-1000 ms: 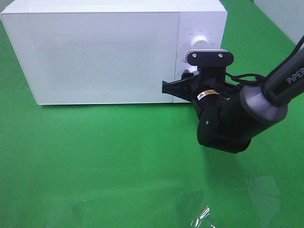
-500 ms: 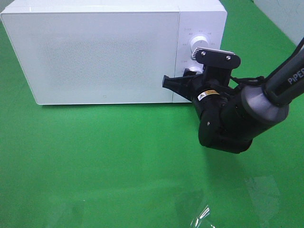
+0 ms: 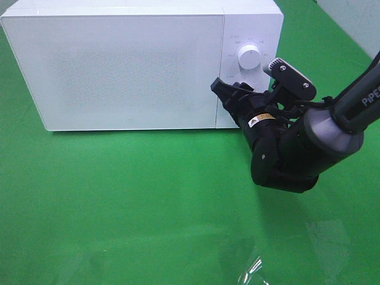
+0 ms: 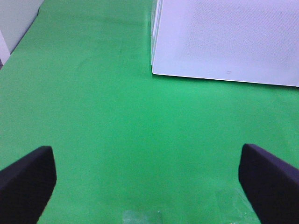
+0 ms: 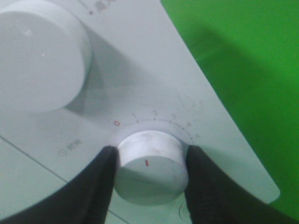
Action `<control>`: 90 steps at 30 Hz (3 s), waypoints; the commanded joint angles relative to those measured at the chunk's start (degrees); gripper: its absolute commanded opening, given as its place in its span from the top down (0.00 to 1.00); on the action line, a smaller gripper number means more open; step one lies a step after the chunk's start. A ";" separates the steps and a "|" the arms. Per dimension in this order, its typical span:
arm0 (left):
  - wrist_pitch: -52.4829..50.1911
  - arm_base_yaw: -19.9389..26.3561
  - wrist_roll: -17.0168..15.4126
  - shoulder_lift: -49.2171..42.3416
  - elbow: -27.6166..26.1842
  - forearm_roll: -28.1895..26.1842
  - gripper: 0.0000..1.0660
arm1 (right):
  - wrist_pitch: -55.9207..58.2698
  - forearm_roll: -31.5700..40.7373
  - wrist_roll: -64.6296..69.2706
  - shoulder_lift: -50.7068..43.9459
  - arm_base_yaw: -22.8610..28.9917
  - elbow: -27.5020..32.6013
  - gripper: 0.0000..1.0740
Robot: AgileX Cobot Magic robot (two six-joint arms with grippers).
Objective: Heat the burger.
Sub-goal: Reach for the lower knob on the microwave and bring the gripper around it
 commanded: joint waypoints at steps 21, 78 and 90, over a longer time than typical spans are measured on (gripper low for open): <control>-0.40 0.11 -0.06 -0.97 0.17 -0.29 0.07 | -1.32 -9.68 50.13 -0.29 0.00 -1.66 1.00; -0.40 0.11 -0.06 -0.97 0.17 -0.29 0.07 | -2.69 -5.50 67.32 -0.29 -0.11 -1.66 0.57; -0.40 0.11 -0.06 -0.97 0.17 -0.29 0.07 | -2.41 1.49 54.77 -0.52 -0.11 -1.55 0.39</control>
